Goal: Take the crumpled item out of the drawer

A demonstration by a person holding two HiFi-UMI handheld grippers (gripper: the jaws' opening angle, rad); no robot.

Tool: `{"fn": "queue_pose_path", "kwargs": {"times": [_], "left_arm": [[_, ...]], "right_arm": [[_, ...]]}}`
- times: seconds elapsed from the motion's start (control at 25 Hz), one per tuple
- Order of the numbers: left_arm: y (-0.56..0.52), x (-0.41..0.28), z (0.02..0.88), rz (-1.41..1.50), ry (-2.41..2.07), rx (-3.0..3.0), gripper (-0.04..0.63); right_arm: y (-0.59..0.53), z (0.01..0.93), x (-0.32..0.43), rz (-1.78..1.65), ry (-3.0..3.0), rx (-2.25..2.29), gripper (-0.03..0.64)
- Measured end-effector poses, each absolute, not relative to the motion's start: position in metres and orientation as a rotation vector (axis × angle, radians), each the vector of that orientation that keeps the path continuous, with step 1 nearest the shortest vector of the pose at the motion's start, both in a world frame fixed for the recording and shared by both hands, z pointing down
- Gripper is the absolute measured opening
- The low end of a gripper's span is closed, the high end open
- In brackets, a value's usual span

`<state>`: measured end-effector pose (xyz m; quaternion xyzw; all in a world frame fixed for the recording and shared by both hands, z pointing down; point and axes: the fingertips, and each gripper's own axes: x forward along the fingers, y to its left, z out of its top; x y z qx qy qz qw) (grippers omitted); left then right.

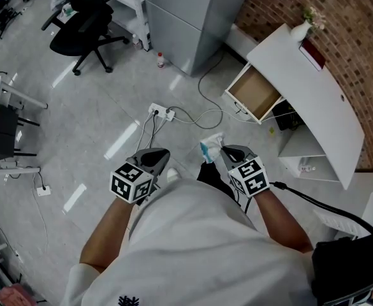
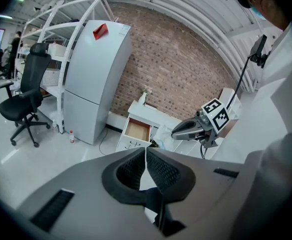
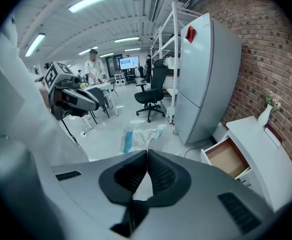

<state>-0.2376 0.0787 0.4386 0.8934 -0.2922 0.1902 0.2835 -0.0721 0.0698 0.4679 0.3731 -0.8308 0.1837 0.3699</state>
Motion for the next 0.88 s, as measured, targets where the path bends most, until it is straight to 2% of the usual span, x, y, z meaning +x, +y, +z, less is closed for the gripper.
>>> {"fn": "queue_pose_path", "kwargs": {"times": [0.56,0.88], "left_arm": [[0.058,-0.211,0.447,0.537,-0.761,2.377,0.025],[0.009,-0.171,0.45,0.558,-0.748,2.381,0.025]], "right_arm": [[0.05,0.477,-0.041,0.495,-2.122,0.977,0.029],[0.004,0.484,0.0,0.514,-2.122,0.993,0.029]]}}
